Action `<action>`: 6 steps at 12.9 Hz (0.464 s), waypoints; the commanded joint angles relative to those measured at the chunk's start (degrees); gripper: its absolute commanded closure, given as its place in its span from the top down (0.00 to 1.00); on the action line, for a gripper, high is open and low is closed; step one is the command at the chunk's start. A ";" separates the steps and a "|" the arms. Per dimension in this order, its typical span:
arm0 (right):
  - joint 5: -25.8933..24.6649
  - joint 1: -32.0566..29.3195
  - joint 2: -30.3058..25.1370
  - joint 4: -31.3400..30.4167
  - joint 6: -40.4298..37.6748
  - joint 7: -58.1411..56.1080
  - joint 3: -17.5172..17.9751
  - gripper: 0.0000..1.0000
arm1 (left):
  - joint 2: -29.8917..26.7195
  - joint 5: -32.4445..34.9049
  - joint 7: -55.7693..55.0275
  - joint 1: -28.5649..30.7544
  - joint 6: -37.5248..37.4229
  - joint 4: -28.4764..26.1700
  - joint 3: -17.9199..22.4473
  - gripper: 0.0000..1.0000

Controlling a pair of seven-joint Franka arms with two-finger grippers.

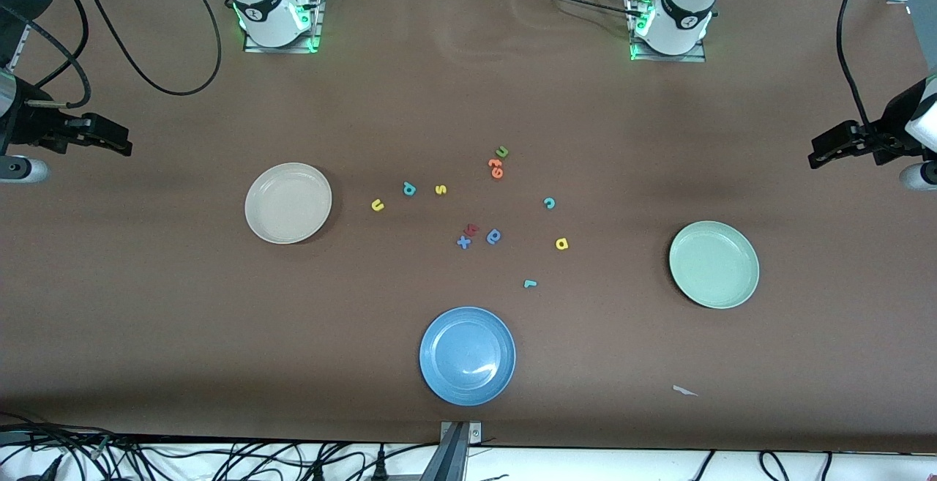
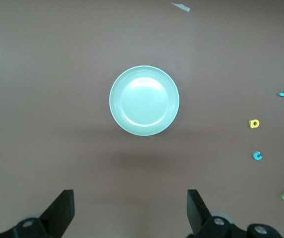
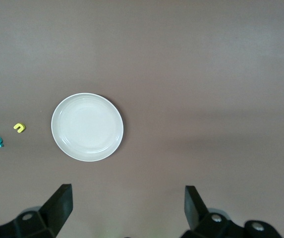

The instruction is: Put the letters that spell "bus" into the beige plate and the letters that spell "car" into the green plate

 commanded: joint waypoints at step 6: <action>1.24 0.07 -1.10 -0.47 -0.71 0.16 -0.38 1.00 | -0.08 -0.76 1.13 0.07 -1.62 1.21 0.13 1.00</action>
